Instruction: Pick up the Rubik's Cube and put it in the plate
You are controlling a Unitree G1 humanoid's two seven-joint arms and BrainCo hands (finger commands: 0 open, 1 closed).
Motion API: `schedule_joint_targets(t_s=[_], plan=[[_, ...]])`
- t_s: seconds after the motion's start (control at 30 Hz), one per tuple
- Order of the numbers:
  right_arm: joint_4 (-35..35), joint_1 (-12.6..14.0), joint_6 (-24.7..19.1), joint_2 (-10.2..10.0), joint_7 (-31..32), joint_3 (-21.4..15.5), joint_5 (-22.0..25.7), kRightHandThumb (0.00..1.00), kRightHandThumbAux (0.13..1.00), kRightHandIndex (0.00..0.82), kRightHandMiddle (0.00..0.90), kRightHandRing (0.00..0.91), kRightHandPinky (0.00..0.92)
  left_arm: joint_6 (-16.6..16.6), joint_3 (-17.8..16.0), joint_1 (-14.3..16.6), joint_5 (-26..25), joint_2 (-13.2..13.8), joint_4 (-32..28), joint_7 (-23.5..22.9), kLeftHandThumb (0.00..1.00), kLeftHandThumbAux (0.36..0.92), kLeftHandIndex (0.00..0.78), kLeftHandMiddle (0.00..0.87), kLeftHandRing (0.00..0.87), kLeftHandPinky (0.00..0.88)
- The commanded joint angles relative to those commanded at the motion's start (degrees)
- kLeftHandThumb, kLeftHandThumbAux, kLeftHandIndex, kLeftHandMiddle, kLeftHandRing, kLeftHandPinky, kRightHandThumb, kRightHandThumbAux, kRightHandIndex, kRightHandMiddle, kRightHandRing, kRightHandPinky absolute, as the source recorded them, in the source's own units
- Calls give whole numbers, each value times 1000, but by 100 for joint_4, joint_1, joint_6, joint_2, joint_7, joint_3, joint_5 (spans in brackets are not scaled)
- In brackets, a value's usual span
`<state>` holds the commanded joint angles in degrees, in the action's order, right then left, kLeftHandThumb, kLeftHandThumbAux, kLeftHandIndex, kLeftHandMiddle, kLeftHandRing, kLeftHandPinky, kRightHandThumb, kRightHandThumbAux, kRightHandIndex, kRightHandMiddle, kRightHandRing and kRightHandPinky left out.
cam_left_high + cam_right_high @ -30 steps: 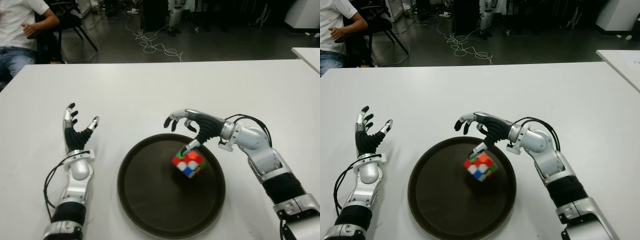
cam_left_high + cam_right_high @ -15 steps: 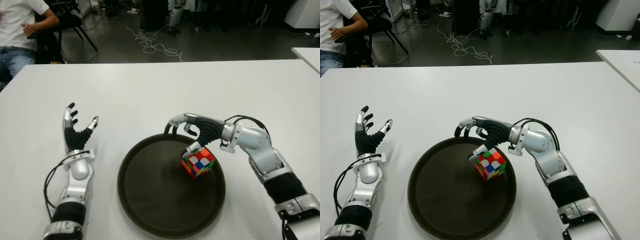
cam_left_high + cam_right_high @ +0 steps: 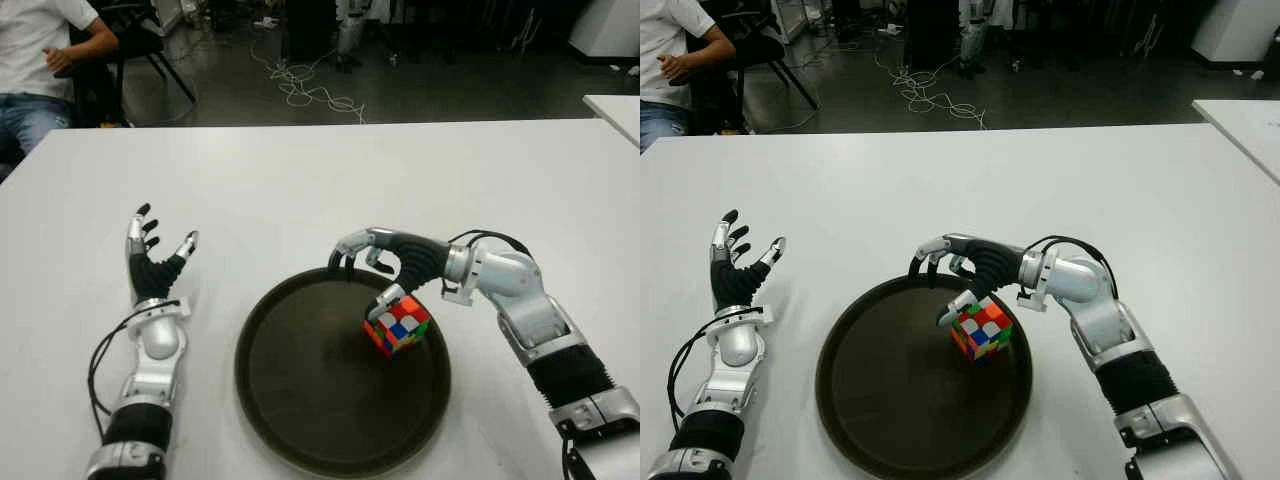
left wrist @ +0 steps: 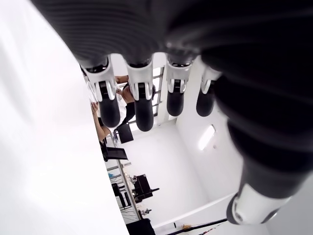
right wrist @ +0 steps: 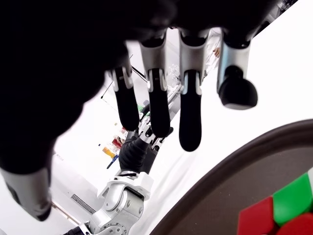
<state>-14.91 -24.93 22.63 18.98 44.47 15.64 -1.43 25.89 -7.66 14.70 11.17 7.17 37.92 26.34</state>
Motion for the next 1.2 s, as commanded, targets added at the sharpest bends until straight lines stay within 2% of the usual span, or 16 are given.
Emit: schedule_joint_targets(t_s=[0.17,0.33,0.47,0.6,0.67,0.73,0.87,1.0,1.07,1.2], plan=[[-219,-35,212,-71,-258,-25,-166,0,656,645,874,900,893,-25,5,-1,8,16,9,-14,0,727,56,75,94,155],[-332,-38,296,-27,-376,-83,-187,0,668,603,845,876,858,-26,4,5,19,23,32,-5,0,738,46,71,89,136],[-482,-110,307,9,-577,-169,-291,0,633,577,833,871,855,-16,-6,18,1,17,57,-9,0,753,48,72,90,133],[-596,-154,288,-80,-898,-502,-86,0,672,572,822,858,838,-19,-5,10,12,18,46,7,0,749,51,76,92,131],[-609,-169,286,-88,-931,-552,-57,0,687,571,819,855,834,-22,-5,12,12,19,40,5,0,747,50,76,92,131],[-607,-147,193,-141,-1218,-830,82,10,711,575,816,850,832,-4,-6,15,-9,19,51,-26,0,747,52,74,93,140],[-623,-71,126,-394,-1940,-1188,97,62,757,600,812,840,831,19,-12,16,-31,27,88,-49,0,750,56,79,99,146],[-811,-112,204,-599,-2655,-1483,32,124,780,622,813,836,835,-1,-9,24,5,51,106,-13,0,756,60,88,103,137],[-988,-163,254,-603,-2864,-1608,37,145,778,624,812,834,834,-4,-9,25,10,55,114,-10,0,757,61,91,103,131],[-1894,-432,482,-542,-3388,-1898,4,164,768,611,806,827,822,-14,-4,11,42,74,130,16,0,763,65,103,105,111]])
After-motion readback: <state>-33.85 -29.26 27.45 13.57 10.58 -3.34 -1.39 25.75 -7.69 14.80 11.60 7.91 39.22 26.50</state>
